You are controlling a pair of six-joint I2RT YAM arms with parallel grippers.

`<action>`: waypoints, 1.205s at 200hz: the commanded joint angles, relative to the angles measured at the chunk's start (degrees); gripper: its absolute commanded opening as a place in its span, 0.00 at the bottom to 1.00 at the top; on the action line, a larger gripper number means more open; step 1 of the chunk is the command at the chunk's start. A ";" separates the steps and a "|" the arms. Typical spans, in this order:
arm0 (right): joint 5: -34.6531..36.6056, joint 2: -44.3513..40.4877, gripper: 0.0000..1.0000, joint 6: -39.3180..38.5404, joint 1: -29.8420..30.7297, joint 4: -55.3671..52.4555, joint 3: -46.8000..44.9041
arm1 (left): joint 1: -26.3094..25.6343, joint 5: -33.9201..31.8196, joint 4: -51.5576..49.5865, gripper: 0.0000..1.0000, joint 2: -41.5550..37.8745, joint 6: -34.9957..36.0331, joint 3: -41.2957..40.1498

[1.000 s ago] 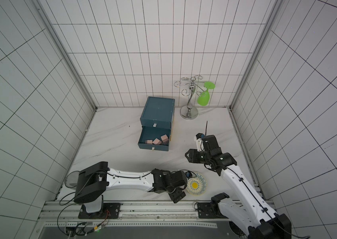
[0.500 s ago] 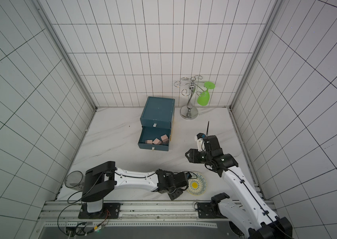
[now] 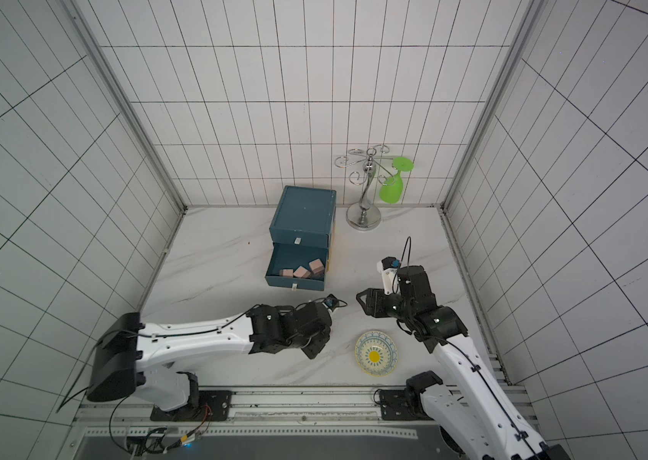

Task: Place the plugs into the drawer by color
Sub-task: Pick up the plug from the center of the board, then place the plug in the drawer.

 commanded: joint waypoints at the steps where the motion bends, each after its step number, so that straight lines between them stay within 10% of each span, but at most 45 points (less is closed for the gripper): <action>1: -4.99 -1.17 0.58 -0.30 -0.42 3.42 -1.71 | 2.33 -5.34 -2.29 0.15 -5.68 -1.86 2.93; 68: -5.63 1.11 0.58 0.10 -0.01 3.57 -1.99 | 25.74 0.31 -14.27 0.00 1.45 -2.69 14.81; 134: -4.46 0.45 0.58 0.45 0.03 2.83 -2.35 | 28.71 -3.18 -20.81 0.04 18.77 0.20 29.87; 241: -4.92 1.91 0.59 0.54 0.03 2.91 -2.65 | 31.31 -0.87 -12.55 0.22 25.42 0.91 28.32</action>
